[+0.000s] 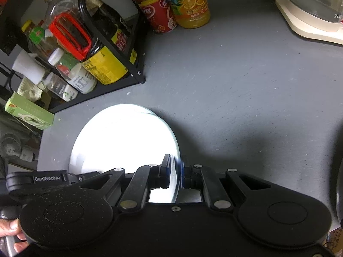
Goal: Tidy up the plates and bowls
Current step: 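Carry the 'Bakery' plate and lower it onto the plate stack, then open the right tool and release the 'Bakery' plate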
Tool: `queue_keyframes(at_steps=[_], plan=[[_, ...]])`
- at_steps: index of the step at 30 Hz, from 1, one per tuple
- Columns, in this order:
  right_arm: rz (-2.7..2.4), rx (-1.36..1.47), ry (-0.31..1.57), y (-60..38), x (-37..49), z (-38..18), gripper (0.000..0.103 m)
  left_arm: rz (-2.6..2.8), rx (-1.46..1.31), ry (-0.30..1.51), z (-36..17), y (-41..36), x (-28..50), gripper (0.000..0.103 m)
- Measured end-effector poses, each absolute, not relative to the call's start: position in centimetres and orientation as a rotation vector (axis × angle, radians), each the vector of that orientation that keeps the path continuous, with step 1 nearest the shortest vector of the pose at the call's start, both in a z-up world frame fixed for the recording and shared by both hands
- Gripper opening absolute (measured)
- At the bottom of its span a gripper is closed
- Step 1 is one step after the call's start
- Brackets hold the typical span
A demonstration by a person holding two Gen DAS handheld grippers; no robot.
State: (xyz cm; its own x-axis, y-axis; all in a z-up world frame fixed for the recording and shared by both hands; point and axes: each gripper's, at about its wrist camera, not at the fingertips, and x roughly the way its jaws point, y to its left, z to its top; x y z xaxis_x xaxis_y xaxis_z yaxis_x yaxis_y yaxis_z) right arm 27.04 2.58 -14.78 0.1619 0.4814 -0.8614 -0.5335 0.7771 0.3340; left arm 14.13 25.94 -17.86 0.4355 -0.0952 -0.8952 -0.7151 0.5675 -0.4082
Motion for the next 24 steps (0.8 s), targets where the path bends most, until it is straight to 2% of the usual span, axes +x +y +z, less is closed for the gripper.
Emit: queue_keyframes(at_steps=[15, 16, 19, 24], plan=[[0.727, -0.085, 1.200, 3.3, 26.7, -15.9, 0.012, 0.496, -0.783, 1.079, -16.0, 26.5, 14.7, 0.017], [0.725, -0.086, 1.203, 3.3, 26.7, -16.0, 0.013, 0.497, -0.779, 1.081, -15.9, 26.5, 14.7, 0.018], [0.713, -0.108, 1.189, 3.5, 26.6, -16.2, 0.027, 0.502, -0.771, 1.088, -15.7, 26.6, 14.6, 0.021], [0.697, -0.123, 1.201, 3.7, 26.4, -16.6, 0.034, 0.498, -0.780, 1.088, -15.7, 26.7, 13.8, 0.023]])
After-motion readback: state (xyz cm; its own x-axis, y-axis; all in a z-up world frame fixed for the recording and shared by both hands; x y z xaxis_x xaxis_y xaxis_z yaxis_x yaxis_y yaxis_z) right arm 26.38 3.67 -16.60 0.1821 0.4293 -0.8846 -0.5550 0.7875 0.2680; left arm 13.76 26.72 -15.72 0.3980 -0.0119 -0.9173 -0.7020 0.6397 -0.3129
